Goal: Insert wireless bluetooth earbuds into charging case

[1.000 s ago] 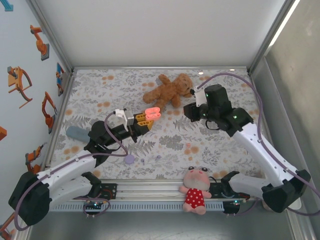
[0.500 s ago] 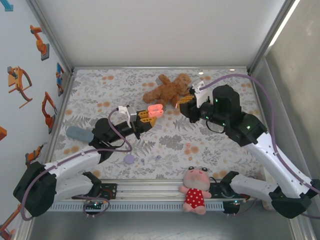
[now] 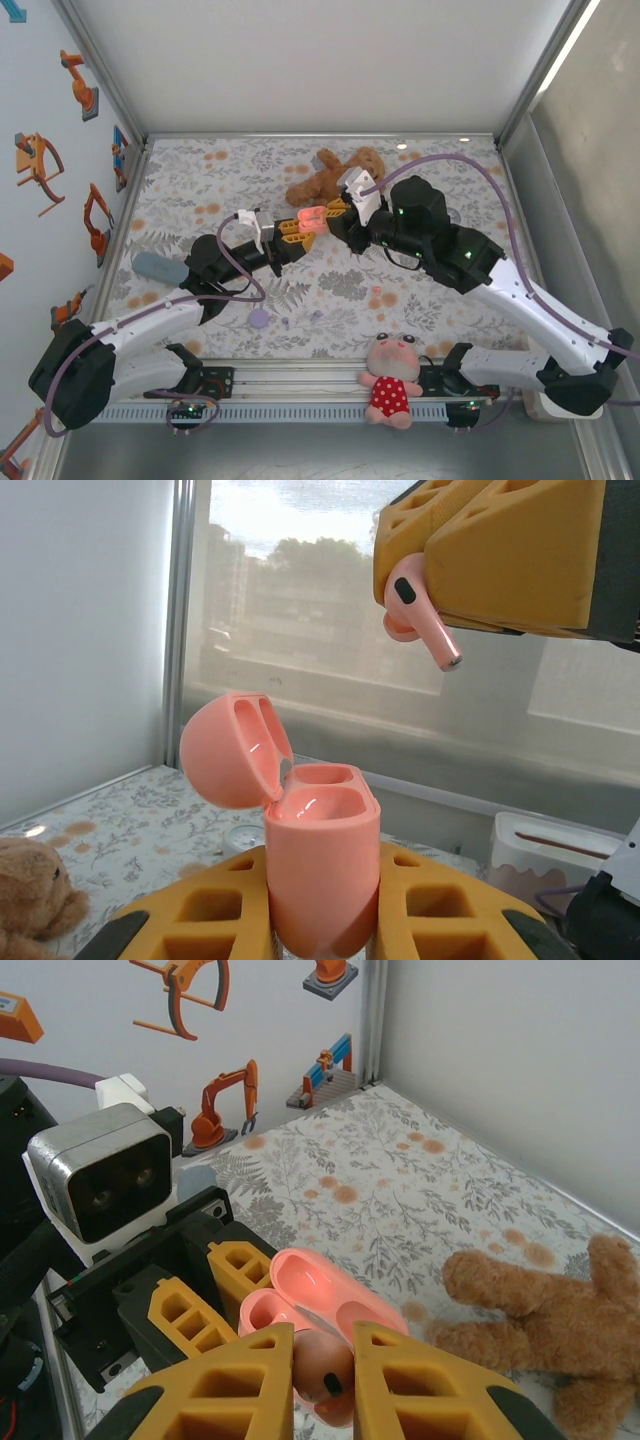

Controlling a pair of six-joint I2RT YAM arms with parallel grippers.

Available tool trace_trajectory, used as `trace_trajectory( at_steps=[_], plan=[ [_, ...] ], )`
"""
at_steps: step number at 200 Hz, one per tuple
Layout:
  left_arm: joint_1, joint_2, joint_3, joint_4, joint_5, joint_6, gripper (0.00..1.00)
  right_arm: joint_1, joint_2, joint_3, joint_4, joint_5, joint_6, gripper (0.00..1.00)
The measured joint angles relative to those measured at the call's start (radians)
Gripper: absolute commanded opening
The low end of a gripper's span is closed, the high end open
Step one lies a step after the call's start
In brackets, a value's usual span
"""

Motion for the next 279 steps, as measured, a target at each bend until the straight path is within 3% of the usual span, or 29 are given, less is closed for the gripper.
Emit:
trace_trajectory(
  at_steps=[73,279],
  plan=[
    [-0.004,0.0,0.0,0.009,0.001,-0.004,0.14,0.057,0.035,-0.003,0.095,0.083,-0.048,0.17],
    [-0.005,0.0,0.0,0.009,0.004,-0.004,0.14,0.112,0.095,-0.02,0.071,0.181,-0.101,0.18]
  ],
)
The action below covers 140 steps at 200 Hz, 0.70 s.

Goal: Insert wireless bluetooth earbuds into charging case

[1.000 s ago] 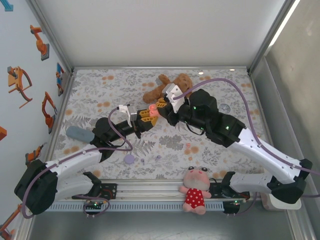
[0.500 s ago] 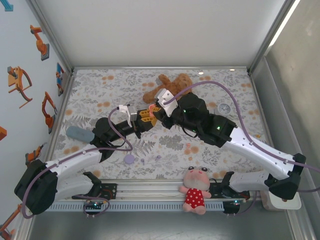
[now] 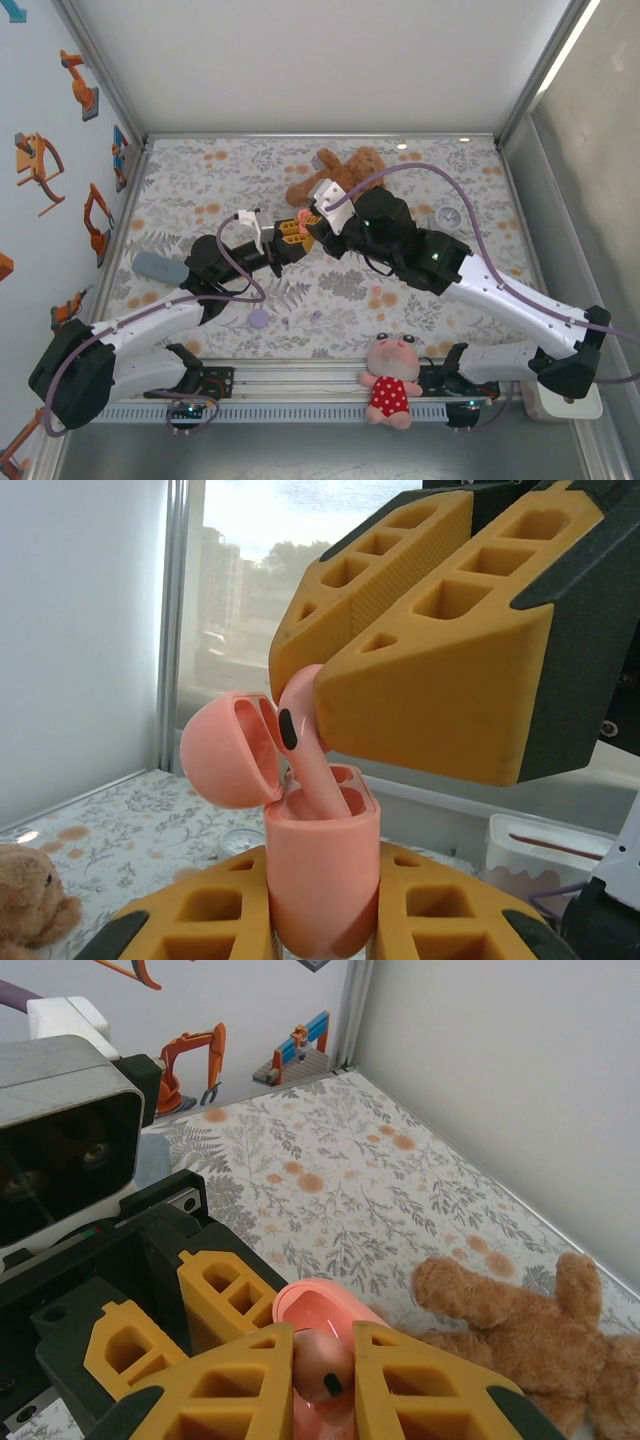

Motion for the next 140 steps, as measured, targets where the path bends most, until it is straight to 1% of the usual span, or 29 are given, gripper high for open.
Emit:
trace_trajectory(
  at_steps=[56,140],
  plan=[
    [0.0,0.0,0.0,0.0,0.0,0.0,0.14,0.0,0.002,0.0,-0.002,-0.021,0.0,0.22],
    [-0.001,-0.003,0.0,0.0,0.0,0.0,0.14,0.0,0.0,0.016,-0.008,-0.014,0.037,0.49]
  ],
)
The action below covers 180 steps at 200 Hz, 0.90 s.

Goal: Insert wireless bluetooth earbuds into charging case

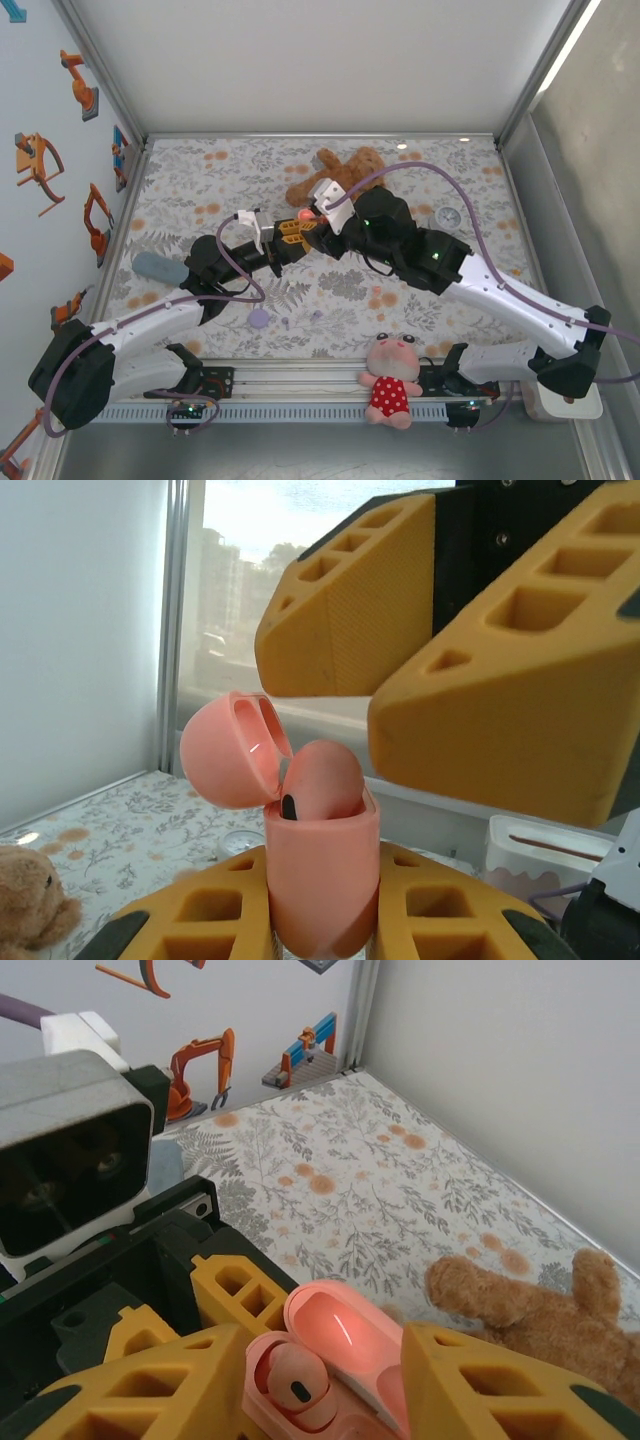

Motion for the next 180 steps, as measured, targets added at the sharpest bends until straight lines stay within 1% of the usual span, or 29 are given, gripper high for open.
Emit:
trace_trajectory(
  at_steps=[58,85,96,127,180],
  plan=[
    [0.0,-0.004,0.0,0.0,0.0,0.0,0.14,0.0,-0.037,0.055,-0.001,0.032,0.061,0.7],
    [0.0,-0.011,0.0,0.0,0.0,0.0,0.14,-0.002,-0.049,0.068,-0.006,0.053,0.089,0.82],
    [0.0,-0.017,0.0,0.0,0.0,0.0,0.14,-0.01,-0.051,0.068,-0.014,0.06,0.111,0.85],
    [0.0,-0.04,-0.005,-0.001,-0.001,0.0,0.14,-0.066,-0.06,0.068,-0.059,0.062,0.172,0.88],
    [0.0,-0.076,-0.023,-0.011,-0.003,0.001,0.14,-0.242,-0.103,0.066,-0.161,-0.018,0.307,0.88]
  ],
)
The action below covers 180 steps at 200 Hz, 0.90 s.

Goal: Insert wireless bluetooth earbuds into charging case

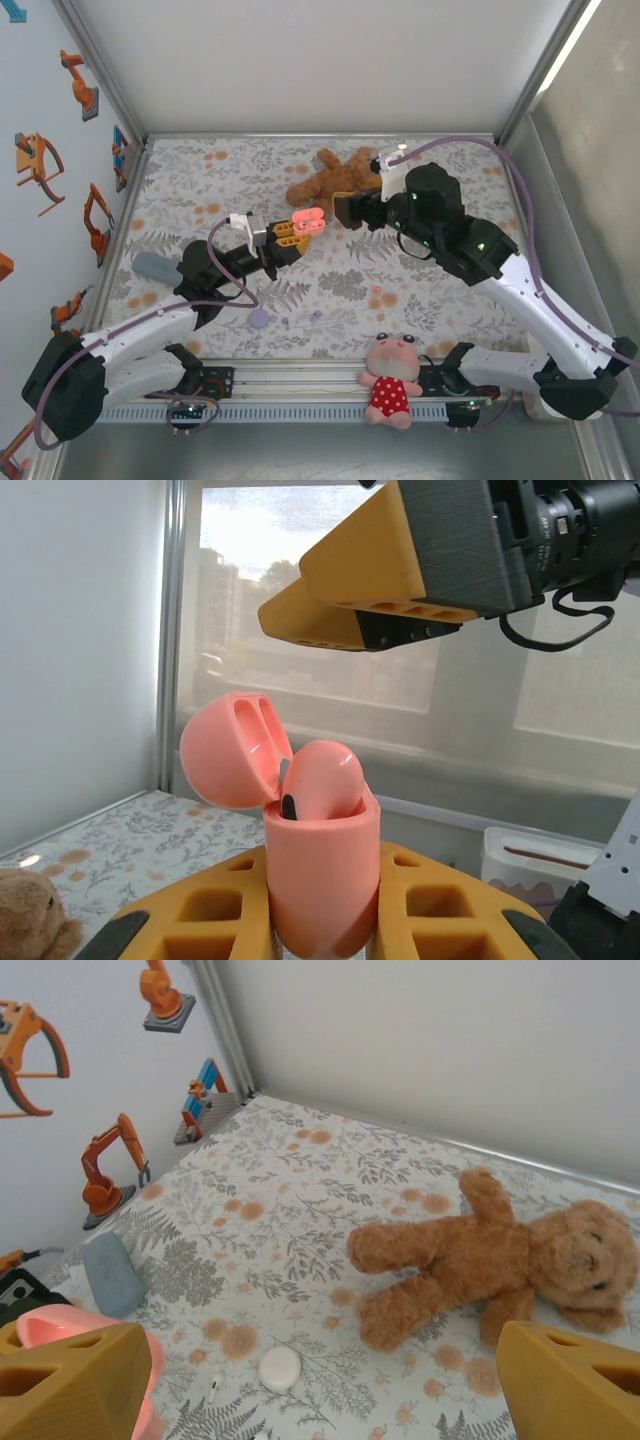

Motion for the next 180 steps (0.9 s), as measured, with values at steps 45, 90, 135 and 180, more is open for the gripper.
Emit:
trace_trajectory(
  at_steps=[45,90,135,180],
  plan=[
    [-0.001,-0.017,-0.008,-0.013,-0.002,0.0,0.14,-0.134,-0.061,-0.106,-0.042,-0.078,0.104,0.88],
    [-0.006,-0.039,-0.017,-0.022,-0.002,0.0,0.14,-0.196,-0.046,-0.267,-0.113,-0.142,0.184,0.84],
    [-0.006,-0.069,-0.018,-0.042,-0.005,0.003,0.14,-0.225,-0.003,-0.401,-0.163,-0.179,0.23,0.82],
    [-0.006,-0.09,-0.018,-0.068,-0.008,0.008,0.14,-0.215,0.129,-0.474,-0.183,-0.151,0.245,0.8]
  ],
)
